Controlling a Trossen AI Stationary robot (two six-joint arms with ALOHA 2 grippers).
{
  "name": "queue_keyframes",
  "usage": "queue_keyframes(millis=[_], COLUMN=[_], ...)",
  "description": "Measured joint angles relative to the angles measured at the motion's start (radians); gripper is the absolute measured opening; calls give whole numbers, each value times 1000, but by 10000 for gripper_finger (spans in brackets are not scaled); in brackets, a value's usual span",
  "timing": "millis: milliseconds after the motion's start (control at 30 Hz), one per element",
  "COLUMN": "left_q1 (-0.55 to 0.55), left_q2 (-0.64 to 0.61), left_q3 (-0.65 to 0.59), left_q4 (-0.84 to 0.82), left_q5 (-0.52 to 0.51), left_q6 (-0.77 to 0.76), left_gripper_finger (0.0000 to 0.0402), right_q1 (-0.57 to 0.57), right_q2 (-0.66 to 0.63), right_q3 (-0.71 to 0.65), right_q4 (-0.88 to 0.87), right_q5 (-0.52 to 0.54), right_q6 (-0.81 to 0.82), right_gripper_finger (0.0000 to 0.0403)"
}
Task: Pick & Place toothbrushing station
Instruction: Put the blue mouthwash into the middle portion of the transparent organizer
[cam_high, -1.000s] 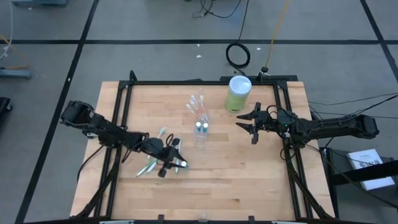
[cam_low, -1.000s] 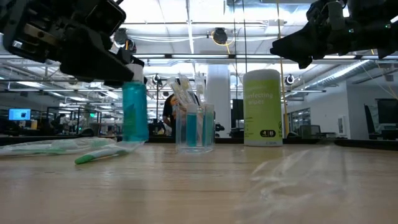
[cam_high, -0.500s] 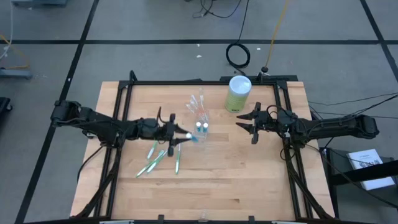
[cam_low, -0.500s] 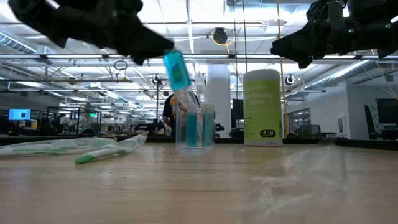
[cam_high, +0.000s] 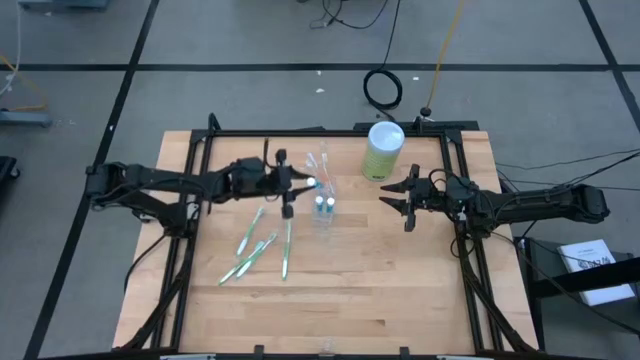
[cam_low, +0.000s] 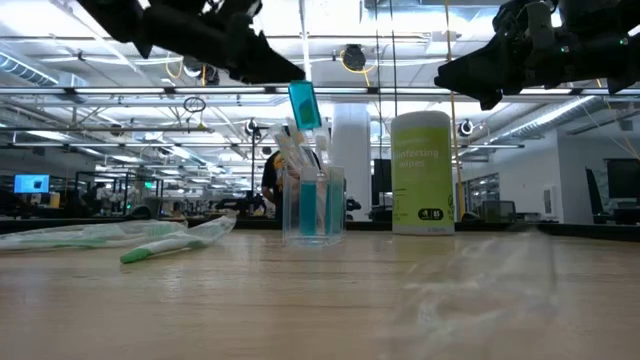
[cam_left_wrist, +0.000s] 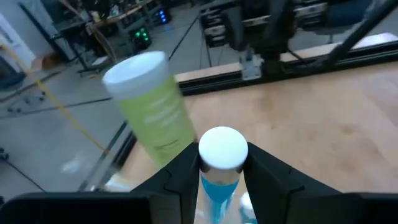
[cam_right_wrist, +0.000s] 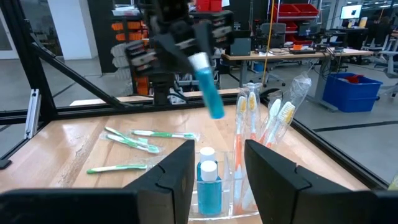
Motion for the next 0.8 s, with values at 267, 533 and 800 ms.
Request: queue_keyframes(millis=[267, 533, 800], left_q1=[93, 96, 95], left_q2=[80, 196, 258], left_q3=[1, 0, 2], left_q4=[14, 81, 111], left_q5=[147, 150, 196], left_q6=[-72, -79, -96], left_gripper_finger=[117, 117, 117], right_q1=[0, 0, 0], right_q2=[0, 0, 0], right_q3=[0, 0, 0], right_q4=[0, 0, 0], right_q5=[0, 0, 0], right_q6=[0, 0, 0], right_gripper_finger=[130, 130, 130])
